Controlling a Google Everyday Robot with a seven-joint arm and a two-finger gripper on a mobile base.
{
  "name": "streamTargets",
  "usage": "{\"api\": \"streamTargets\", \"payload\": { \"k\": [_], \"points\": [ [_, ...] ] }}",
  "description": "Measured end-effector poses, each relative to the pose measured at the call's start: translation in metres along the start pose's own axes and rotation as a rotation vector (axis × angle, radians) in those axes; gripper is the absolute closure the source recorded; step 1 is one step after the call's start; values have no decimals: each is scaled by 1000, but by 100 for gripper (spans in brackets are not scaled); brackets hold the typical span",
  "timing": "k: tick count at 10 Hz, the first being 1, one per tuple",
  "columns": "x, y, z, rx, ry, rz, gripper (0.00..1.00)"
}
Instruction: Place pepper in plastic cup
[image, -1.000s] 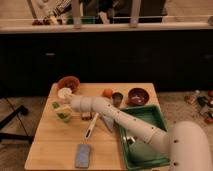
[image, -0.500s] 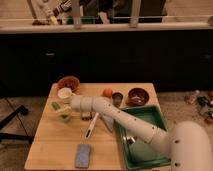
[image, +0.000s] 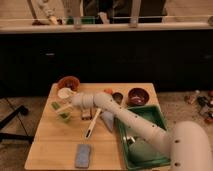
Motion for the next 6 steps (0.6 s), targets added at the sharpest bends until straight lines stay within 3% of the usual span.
{"api": "streamTargets", "payload": {
  "k": [6],
  "points": [
    [1,-4,-15,-13,-15,9,20]
  ]
}}
